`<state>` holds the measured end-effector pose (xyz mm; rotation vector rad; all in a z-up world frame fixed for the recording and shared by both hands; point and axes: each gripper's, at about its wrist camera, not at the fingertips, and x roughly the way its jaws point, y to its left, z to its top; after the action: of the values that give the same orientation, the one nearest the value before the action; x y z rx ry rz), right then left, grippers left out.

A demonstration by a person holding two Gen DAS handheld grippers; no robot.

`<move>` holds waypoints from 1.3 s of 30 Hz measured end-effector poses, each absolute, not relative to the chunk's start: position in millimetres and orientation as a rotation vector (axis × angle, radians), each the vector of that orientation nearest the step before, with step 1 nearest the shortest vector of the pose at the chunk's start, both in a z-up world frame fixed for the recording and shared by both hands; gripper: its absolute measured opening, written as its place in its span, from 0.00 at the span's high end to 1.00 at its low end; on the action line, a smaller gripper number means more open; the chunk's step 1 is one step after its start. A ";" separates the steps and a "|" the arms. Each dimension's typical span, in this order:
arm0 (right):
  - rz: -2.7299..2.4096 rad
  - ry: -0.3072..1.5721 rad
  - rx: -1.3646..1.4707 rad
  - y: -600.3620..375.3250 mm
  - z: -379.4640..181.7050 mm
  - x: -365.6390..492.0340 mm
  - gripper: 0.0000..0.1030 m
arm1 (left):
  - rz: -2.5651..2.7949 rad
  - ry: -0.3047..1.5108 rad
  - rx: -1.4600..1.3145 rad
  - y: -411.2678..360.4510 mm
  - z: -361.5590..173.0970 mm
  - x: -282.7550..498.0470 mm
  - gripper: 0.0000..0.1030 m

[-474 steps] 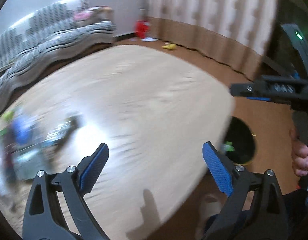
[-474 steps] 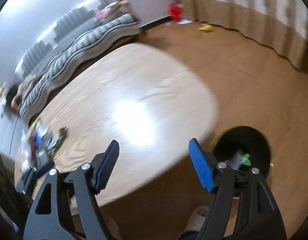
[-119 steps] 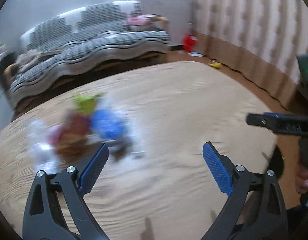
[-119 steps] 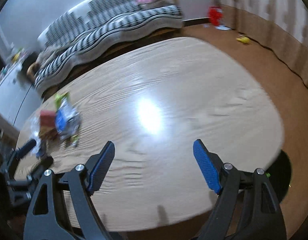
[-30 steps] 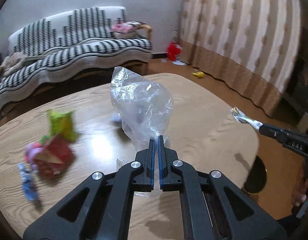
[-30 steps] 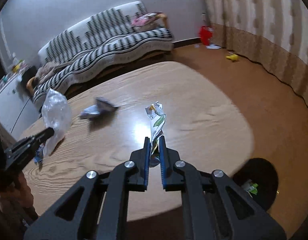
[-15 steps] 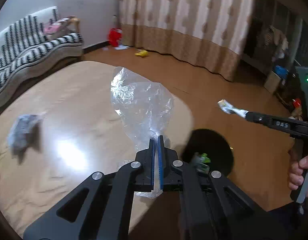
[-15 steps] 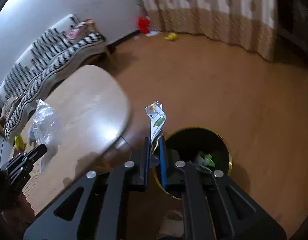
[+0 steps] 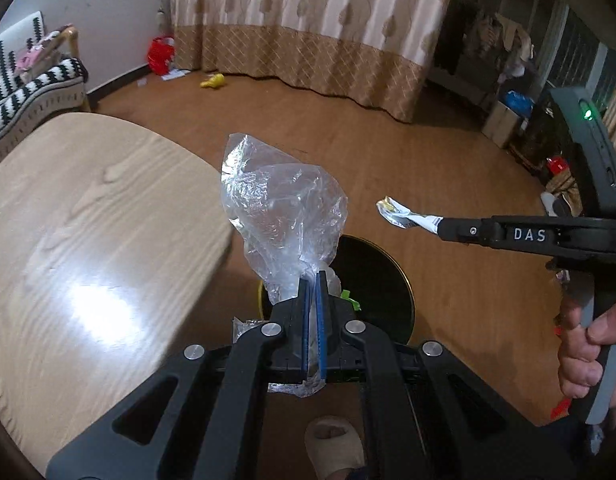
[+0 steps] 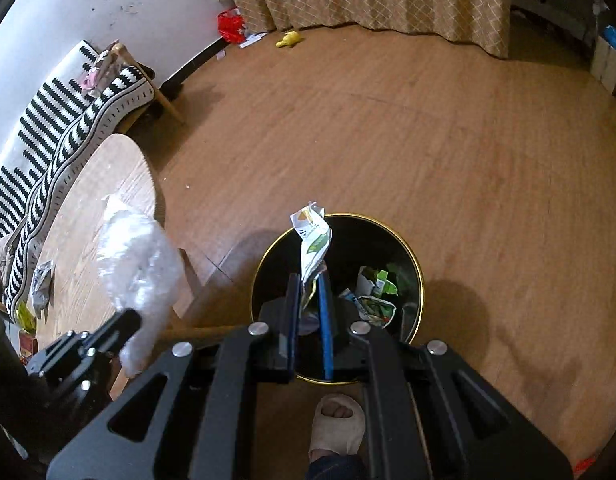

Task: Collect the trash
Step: 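Carry plastic bag and small wrapper to the bin and open both tools, then swing both tools back toward the trash pile on the table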

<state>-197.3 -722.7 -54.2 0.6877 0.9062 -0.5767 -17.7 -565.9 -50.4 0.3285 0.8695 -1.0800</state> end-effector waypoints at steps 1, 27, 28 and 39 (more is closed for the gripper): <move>-0.578 0.908 0.692 -723.9 -55.1 -197.4 0.90 | -1.082 0.872 0.330 -567.6 -51.9 -17.7 0.98; -0.744 0.803 0.786 -750.2 -43.9 -222.2 0.24 | -1.174 0.980 0.363 -635.4 -109.1 -37.4 0.98; -0.748 0.800 0.786 -748.9 -43.6 -223.4 0.24 | -1.178 0.983 0.362 -637.4 -110.0 -38.0 0.97; -0.748 0.765 0.786 -744.5 -31.8 -223.9 0.24 | -1.202 0.971 0.344 -638.9 -102.5 -43.5 0.33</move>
<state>-223.9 -744.5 -31.8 0.7856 0.7652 -0.7479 -43.5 -638.9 -102.5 0.3442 0.9711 -1.2025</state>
